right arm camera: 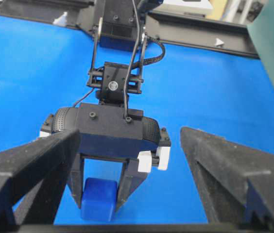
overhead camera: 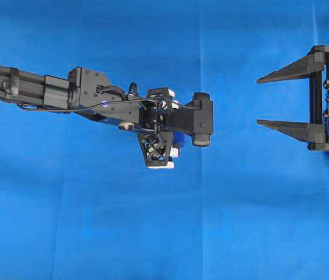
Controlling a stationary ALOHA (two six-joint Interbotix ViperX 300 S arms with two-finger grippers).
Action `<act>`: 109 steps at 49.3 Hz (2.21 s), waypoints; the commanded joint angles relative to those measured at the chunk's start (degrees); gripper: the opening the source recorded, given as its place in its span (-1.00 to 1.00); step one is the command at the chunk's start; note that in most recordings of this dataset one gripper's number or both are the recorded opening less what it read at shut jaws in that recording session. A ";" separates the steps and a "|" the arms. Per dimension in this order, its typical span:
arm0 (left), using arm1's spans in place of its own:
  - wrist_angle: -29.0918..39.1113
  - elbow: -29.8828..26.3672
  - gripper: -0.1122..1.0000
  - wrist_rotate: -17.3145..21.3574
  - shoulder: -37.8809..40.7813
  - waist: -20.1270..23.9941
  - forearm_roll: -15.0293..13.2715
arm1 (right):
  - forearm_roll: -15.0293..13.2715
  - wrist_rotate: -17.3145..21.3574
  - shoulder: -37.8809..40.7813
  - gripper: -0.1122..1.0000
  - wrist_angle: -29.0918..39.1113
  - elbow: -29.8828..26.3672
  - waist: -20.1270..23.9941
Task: Handover the blue block to the right arm after grasping it with the left arm, then place it in the designated position.
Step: 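Close the left gripper on the blue cube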
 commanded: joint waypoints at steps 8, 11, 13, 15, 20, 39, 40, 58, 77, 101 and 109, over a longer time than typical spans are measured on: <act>0.09 -0.79 0.07 -0.18 -1.32 0.09 0.18 | 0.18 0.09 0.26 0.93 -0.35 -1.14 0.00; 0.18 -0.88 0.07 -0.18 -1.41 0.09 0.18 | 0.09 0.09 0.26 0.93 -0.35 -1.23 0.00; 0.44 -0.97 0.07 -0.18 -1.58 0.09 0.18 | 0.18 0.09 0.26 0.93 -0.35 -1.23 0.00; 0.79 -1.14 0.07 -0.18 -1.85 0.09 0.18 | 0.09 0.09 0.35 0.93 -0.26 -1.23 0.00; 1.85 -1.49 0.07 -0.18 -2.72 0.09 0.18 | 0.09 0.09 0.26 0.93 -0.35 -1.23 0.00; 10.55 -4.22 0.07 -0.18 -9.76 0.09 0.18 | 0.09 0.09 0.26 0.93 -0.35 -1.32 0.00; 10.81 -4.31 0.07 -0.18 -10.11 0.09 0.18 | 0.09 0.09 0.26 0.93 -0.26 -1.32 0.00; 20.13 -8.00 0.07 -0.18 -16.44 0.09 0.26 | 0.09 0.09 0.26 0.93 -0.26 -1.32 0.00; 25.58 -11.43 0.07 -0.09 -19.78 0.62 0.97 | 0.09 0.09 0.26 0.93 -0.26 -1.32 0.00; 25.40 -11.25 0.07 -0.09 -20.30 0.88 0.97 | 0.09 0.18 0.26 0.93 -0.26 -1.41 0.00; 25.22 -11.34 0.07 -0.09 -20.30 0.88 0.97 | 0.09 0.09 0.26 0.93 -0.26 -1.41 0.00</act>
